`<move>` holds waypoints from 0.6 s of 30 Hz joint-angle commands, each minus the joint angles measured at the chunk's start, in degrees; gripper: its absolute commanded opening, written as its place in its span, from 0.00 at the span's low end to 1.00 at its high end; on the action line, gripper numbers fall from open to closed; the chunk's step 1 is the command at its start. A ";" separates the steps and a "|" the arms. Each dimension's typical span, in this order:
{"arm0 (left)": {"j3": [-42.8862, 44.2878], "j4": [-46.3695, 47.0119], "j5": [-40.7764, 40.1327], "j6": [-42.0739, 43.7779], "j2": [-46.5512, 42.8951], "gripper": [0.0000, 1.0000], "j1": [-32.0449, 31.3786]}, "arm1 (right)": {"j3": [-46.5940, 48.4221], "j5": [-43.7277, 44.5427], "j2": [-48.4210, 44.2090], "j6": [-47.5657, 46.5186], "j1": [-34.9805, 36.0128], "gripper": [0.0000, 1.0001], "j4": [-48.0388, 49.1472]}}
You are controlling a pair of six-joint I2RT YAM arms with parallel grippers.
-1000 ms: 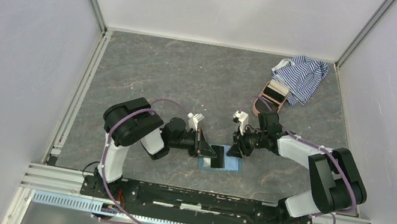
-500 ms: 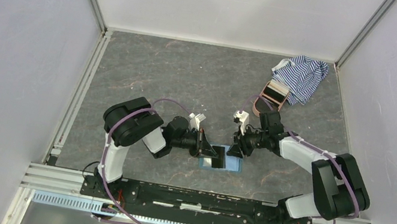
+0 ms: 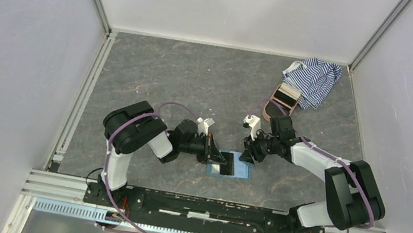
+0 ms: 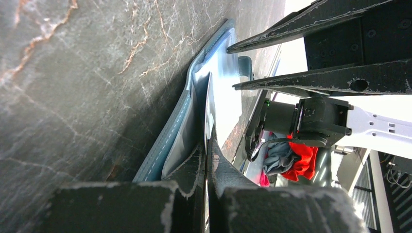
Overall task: Put the credit cards into the card holder
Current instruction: Insert the credit card into the card holder.
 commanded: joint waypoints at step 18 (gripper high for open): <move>4.79 -3.94 2.93 -1.70 5.05 0.02 -0.42 | 1.41 -2.65 -0.93 -1.13 0.33 0.39 0.18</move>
